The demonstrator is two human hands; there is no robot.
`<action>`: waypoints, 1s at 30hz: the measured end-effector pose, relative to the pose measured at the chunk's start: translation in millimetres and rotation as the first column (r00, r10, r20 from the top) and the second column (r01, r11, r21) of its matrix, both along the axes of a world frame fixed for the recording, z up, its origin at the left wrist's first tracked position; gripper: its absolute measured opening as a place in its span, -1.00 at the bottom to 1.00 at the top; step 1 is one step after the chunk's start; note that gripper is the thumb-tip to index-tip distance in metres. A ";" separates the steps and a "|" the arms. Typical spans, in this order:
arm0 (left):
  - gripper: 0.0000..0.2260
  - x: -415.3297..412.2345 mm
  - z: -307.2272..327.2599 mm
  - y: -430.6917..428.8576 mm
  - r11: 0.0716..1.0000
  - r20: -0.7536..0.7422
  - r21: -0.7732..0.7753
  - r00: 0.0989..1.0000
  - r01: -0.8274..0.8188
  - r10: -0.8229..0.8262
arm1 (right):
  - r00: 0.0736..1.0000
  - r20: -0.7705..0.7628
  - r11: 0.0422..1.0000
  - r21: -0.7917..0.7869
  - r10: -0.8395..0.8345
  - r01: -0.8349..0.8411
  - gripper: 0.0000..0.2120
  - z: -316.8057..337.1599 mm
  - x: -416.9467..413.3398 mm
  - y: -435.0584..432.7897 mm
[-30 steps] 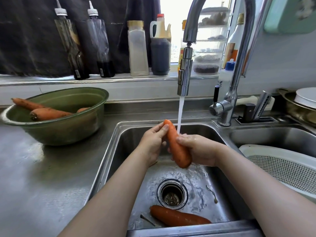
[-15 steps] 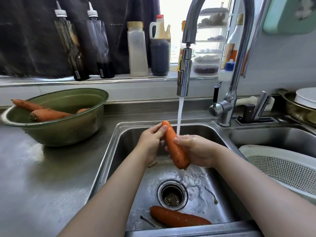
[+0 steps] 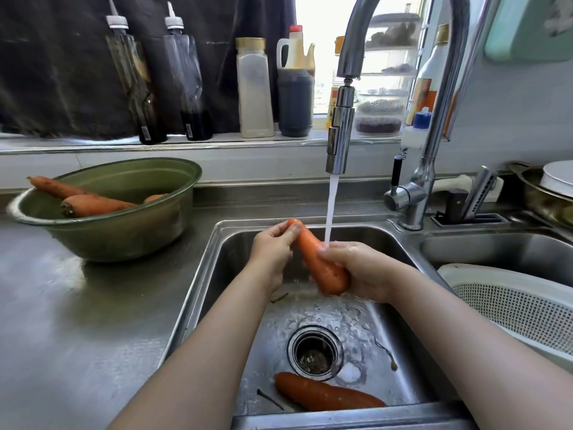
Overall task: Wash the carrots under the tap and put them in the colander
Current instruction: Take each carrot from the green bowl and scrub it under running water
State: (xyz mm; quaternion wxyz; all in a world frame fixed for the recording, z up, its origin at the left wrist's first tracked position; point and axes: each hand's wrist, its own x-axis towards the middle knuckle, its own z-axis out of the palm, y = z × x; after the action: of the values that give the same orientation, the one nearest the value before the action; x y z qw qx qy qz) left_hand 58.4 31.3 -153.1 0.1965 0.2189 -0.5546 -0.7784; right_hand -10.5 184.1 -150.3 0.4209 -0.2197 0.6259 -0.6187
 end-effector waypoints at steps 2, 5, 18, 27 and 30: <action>-0.81 2.1 -1.0 -2.7 0.998 -0.006 -0.040 0.999 -0.038 0.038 | 0.997 -0.061 0.998 0.040 0.045 -0.043 -0.82 -1.6 0.5 0.7; -0.71 5.0 -2.4 -0.9 0.991 0.011 -0.127 0.999 -0.034 0.036 | 0.982 -0.185 0.993 0.101 -0.038 0.057 -0.72 -0.2 6.9 -4.2; -0.90 3.2 2.8 -0.7 0.999 -0.032 -0.025 0.999 -0.027 0.026 | 0.994 -0.075 0.997 -0.005 0.077 -0.078 -0.72 0.2 -1.7 5.7; -0.71 4.5 -2.0 10.3 0.971 -0.034 -0.071 0.972 0.229 -0.232 | 0.965 -0.141 0.958 0.153 -0.221 0.242 -0.35 -1.4 -1.0 -0.4; -0.74 3.4 -3.5 19.2 0.981 -0.057 -0.081 0.982 0.175 -0.180 | 0.981 -0.045 0.973 0.126 -0.189 0.194 -0.42 -1.0 -2.1 6.2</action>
State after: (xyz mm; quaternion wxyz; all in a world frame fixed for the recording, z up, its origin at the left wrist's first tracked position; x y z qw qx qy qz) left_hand 61.8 50.5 -156.6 0.1520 0.1356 -0.5945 -0.7779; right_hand -12.6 190.2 -151.3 0.3625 -0.1405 0.6898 -0.6108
